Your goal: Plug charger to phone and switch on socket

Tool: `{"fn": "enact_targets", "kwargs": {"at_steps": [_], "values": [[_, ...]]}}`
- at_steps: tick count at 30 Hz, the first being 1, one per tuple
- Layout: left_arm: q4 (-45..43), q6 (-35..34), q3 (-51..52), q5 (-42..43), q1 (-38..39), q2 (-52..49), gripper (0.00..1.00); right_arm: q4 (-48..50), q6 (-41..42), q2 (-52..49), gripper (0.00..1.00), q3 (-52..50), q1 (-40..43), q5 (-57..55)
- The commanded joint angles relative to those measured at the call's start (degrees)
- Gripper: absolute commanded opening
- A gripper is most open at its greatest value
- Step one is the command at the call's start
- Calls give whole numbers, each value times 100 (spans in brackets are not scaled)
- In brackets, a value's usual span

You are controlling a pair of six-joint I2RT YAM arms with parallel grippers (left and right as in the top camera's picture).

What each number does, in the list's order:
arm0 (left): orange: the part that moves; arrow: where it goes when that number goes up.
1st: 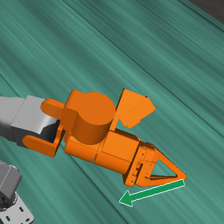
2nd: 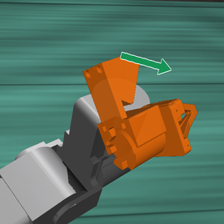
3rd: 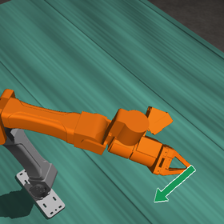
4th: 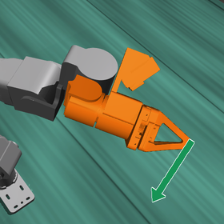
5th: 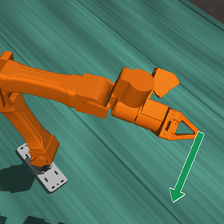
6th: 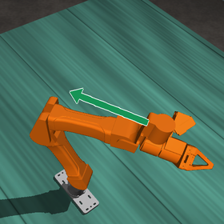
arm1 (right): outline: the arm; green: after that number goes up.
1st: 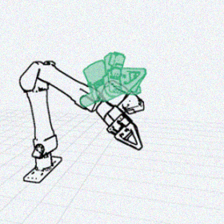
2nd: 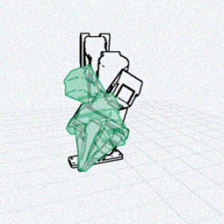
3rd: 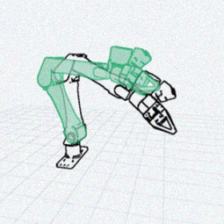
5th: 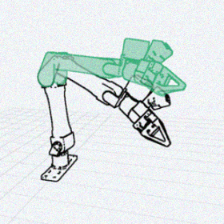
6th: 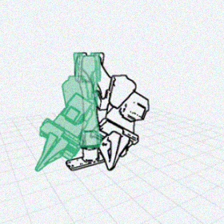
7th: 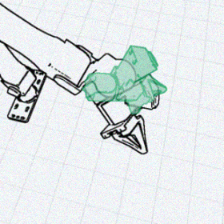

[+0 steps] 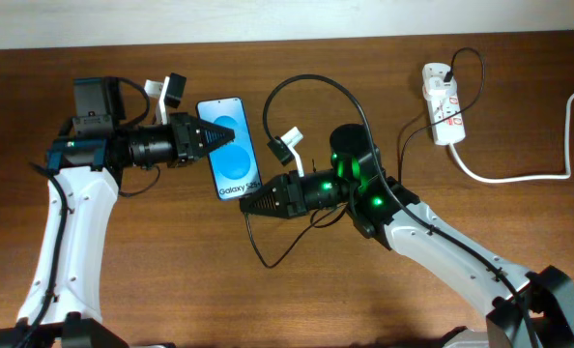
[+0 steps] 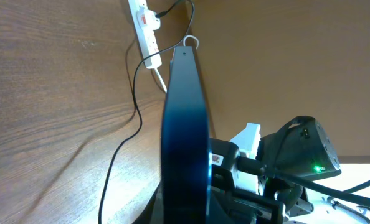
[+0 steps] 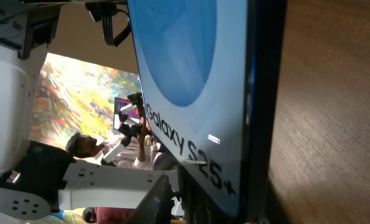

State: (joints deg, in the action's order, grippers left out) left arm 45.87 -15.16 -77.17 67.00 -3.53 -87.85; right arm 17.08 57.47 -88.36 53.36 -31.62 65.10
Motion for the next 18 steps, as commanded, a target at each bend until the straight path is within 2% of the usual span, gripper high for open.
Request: {"fn": "enact_targets", "kwargs": {"at_steps": [1, 4, 9, 11, 18], "values": [[264, -127, 168, 822, 315, 68, 0, 155, -129, -26, 24, 398, 164, -658], [264, -129, 168, 822, 315, 68, 0, 153, -129, -26, 28, 398, 164, -612], [214, -260, 168, 824, 310, 68, 0, 111, -138, -26, 30, 398, 164, -531], [155, -407, 168, 828, 310, 68, 0, -4, -164, -26, 34, 398, 164, -533], [-350, -970, 168, 826, 310, 68, 0, -367, -284, -26, 36, 398, 164, -549]]}}
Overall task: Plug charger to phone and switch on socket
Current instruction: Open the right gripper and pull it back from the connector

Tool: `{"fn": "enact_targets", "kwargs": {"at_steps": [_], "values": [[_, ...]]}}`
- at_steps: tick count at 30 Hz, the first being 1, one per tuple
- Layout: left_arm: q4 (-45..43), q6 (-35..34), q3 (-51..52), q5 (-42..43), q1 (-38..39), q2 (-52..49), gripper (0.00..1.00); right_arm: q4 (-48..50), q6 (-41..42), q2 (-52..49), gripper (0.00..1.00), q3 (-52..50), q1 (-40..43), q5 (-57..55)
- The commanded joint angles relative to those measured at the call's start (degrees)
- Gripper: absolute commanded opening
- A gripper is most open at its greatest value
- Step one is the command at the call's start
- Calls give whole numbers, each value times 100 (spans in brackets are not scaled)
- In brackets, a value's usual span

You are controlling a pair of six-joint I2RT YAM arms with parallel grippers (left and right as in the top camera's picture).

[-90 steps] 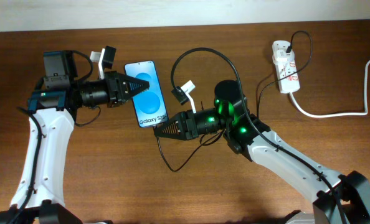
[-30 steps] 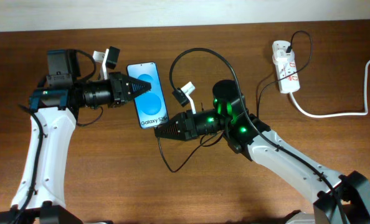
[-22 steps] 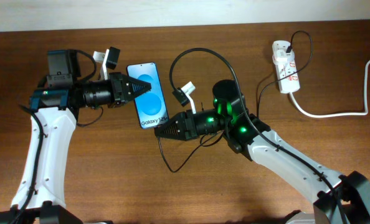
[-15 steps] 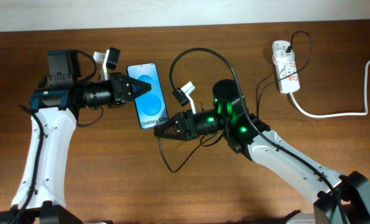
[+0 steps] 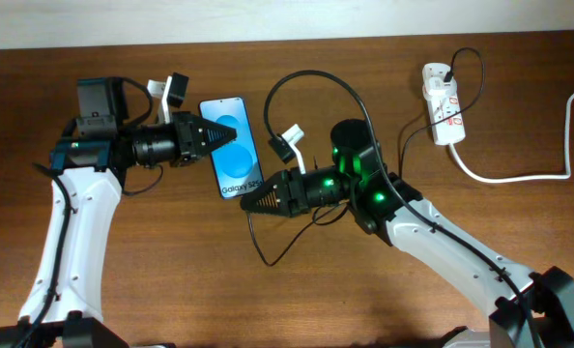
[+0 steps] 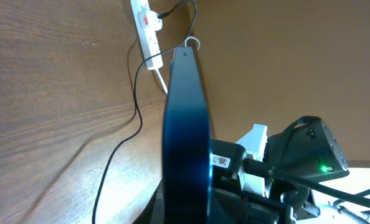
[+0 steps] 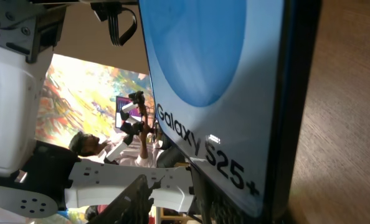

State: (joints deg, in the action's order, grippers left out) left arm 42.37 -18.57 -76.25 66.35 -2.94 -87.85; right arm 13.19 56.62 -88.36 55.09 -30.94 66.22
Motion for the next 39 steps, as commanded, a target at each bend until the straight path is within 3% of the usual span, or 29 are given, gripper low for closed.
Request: {"fn": "enact_targets", "kwargs": {"at_steps": [1, 6, 12, 20, 22, 23, 24, 28, 33, 36, 39], "values": [[-68, -629, 76, 890, 251, 68, 0, 20, -199, -26, 36, 225, 96, -656], [-282, -632, 76, 881, 238, 68, 0, -109, -195, -26, 36, 225, 98, -590], [-293, -627, 76, 509, 236, 68, 0, -101, -195, -24, 44, 225, 109, -468], [-286, -415, 76, -595, 203, 68, 0, -103, -387, -9, 48, 225, 308, 260], [-286, -387, 76, -863, 203, 68, 0, -105, -437, -9, 52, 225, 450, 433], [-284, -389, 76, -898, 203, 68, 0, -111, -560, -9, 65, 225, 535, 485], [-284, -391, 76, -896, 203, 68, 0, -160, -608, -9, 69, 225, 610, 501], [-234, -621, 76, -896, 203, 68, 0, -511, -688, -9, 77, 225, 1008, 494], [-205, -1508, 76, -702, 203, 68, 0, -623, -774, -11, 100, 225, 1469, 35], [-205, -1668, 76, -299, 203, 68, 0, -1036, -931, -15, 100, 225, 1563, -866], [-203, -1729, 76, 203, 203, 68, 0, -1731, -1255, -55, 84, 225, 1528, -2039]]}}
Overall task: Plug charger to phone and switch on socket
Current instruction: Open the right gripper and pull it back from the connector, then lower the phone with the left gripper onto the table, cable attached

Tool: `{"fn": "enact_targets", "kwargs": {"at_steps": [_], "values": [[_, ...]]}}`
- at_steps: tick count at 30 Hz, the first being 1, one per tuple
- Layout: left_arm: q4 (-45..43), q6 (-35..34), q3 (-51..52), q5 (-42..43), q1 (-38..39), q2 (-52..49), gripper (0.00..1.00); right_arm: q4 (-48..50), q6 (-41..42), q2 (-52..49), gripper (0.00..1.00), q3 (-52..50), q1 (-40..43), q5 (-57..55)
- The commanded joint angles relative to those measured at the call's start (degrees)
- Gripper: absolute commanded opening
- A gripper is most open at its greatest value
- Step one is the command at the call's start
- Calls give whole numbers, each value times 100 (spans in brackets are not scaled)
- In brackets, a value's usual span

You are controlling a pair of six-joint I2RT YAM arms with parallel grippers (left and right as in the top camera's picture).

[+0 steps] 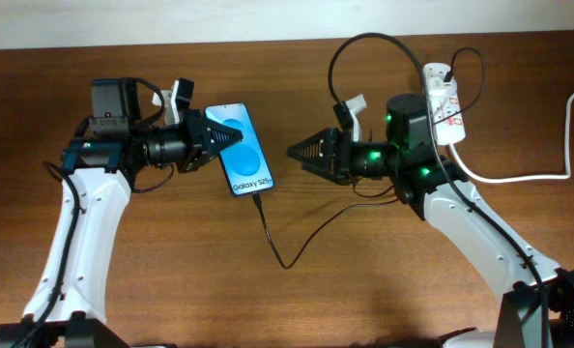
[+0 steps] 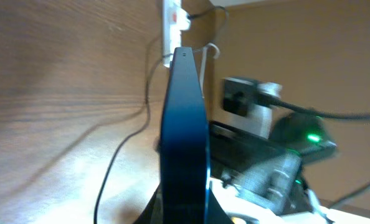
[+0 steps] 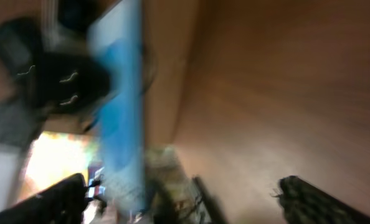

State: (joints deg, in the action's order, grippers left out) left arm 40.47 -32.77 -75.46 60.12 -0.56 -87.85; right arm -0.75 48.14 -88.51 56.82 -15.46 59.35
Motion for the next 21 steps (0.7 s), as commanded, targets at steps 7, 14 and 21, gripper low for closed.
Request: {"fn": "enact_targets", "kwargs": {"at_steps": [7, 14, 21], "values": [[-9, -979, -2, 1215, -33, 68, 0, -881, -798, -850, 62, 52, -63, -2282], [-13, -1005, -2, 413, 59, 68, 0, -1843, -1451, -1169, 47, 52, -63, -2437], [-63, -960, -2, -511, 638, 66, 0, -2507, -1646, -1152, 44, 52, -59, -2555]]}}
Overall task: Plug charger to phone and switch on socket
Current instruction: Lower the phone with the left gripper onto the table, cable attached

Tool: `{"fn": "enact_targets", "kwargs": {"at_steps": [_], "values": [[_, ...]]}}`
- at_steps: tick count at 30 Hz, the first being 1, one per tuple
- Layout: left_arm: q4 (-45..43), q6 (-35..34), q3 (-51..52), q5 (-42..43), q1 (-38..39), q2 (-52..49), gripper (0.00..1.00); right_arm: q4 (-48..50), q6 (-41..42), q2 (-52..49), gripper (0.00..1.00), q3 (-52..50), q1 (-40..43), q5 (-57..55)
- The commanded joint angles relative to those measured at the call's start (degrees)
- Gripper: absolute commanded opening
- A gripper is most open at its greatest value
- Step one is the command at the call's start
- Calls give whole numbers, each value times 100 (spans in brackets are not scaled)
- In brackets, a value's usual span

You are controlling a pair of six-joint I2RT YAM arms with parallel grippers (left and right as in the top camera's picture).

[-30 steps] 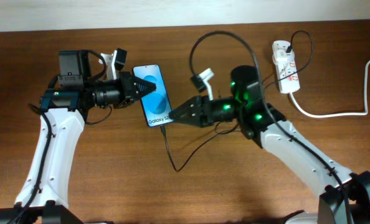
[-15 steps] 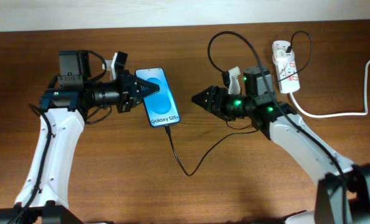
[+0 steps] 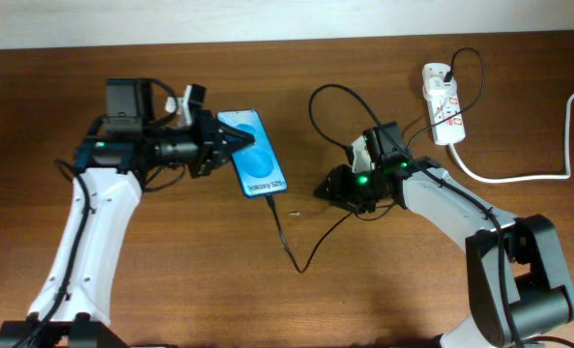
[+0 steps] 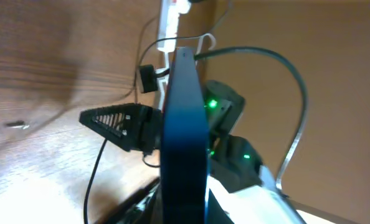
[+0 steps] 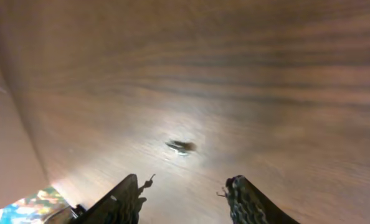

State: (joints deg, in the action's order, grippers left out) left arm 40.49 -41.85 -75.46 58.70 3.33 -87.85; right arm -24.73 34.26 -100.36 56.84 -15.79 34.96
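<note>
In the overhead view my left gripper (image 3: 231,147) is shut on the blue-screened phone (image 3: 258,166), holding it on edge above the table. The left wrist view shows the phone (image 4: 184,118) edge-on between the jaws. The black charger cable (image 3: 285,237) is plugged into the phone's lower end and loops back to the white power strip (image 3: 443,102) at the far right. My right gripper (image 3: 326,188) stands open and empty, right of the phone, low over bare wood (image 5: 185,186).
A small dark speck (image 5: 181,147) lies on the wood just ahead of my right fingers. The strip's white mains lead (image 3: 519,176) runs off to the right edge. The power strip (image 4: 171,12) shows far behind the phone in the left wrist view.
My left gripper has moved the phone a little right and nearer. The right gripper, still open, has dropped lower toward the table, and its arm has folded closer to the middle.
At first my right gripper sat at the phone's lower end with the cable at its tip, while the left held the phone. Later the cable hung plugged into the phone and the right gripper stood open, well to the right. Now it is low over the wood.
</note>
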Motion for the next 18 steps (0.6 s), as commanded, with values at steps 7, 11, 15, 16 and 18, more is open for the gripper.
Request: {"fn": "enact_targets", "kwargs": {"at_steps": [7, 11, 15, 16, 18], "values": [[-120, 382, -2, -817, 291, 66, 0, -48, -382, 33, 49, 50, -20, -120], [-118, 837, -2, -907, 291, 44, 0, -74, -382, 35, 50, 61, 31, -114], [-120, 964, -2, -903, 291, -116, 0, -450, -496, 35, 50, 61, 55, -111], [-120, 964, -2, -901, 291, -170, 0, -470, -560, 37, 50, 61, 57, -94], [-98, 968, -2, -896, 295, -319, 0, -487, -813, 37, 51, 61, 55, 2]]}}
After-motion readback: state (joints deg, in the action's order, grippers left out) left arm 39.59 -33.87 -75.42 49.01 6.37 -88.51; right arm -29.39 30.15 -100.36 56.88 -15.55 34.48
